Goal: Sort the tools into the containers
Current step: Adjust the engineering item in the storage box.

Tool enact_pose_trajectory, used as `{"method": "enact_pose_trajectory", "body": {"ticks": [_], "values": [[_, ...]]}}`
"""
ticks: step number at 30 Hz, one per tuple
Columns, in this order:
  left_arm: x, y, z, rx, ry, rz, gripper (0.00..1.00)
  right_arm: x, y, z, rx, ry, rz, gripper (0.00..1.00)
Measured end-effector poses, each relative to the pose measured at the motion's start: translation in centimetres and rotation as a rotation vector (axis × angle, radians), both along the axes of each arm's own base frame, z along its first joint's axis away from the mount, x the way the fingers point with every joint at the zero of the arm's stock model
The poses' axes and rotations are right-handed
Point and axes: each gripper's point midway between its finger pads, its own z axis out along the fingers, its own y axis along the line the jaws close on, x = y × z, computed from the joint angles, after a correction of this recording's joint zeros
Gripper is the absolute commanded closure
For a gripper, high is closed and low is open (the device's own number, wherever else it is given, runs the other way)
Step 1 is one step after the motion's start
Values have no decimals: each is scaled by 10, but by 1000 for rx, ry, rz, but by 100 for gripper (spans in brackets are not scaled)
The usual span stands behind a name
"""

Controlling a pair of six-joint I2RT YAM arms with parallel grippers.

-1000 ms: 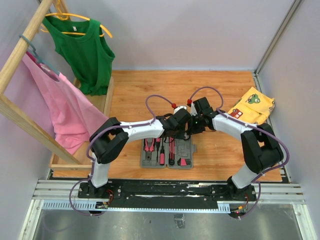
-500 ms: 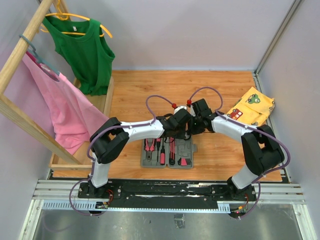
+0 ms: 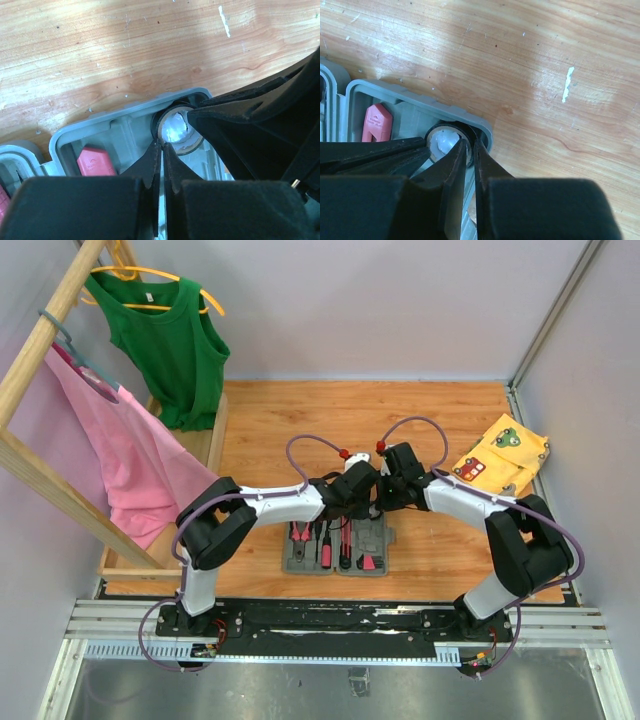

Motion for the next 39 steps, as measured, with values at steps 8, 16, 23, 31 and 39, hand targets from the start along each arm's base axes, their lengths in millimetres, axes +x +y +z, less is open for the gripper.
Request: {"method": "enact_pose_trajectory", "body": {"ticks": [8,16,23,31,39], "values": [[0,0,5,-27,-19,8,94,0,-2,3,-4,-11,-4,87],[2,1,12,-16,-33,4,80,-3,-1,12,-11,8,23,86],[-6,17,10,91,2,-22,69,4,3,26,-7,-5,32,84],[0,14,49,68,-57,-38,65,0,0,29,-20,-2,38,79],[-3,36,98,5,-152,-22,65,0,3,38,7,-21,56,81]]}}
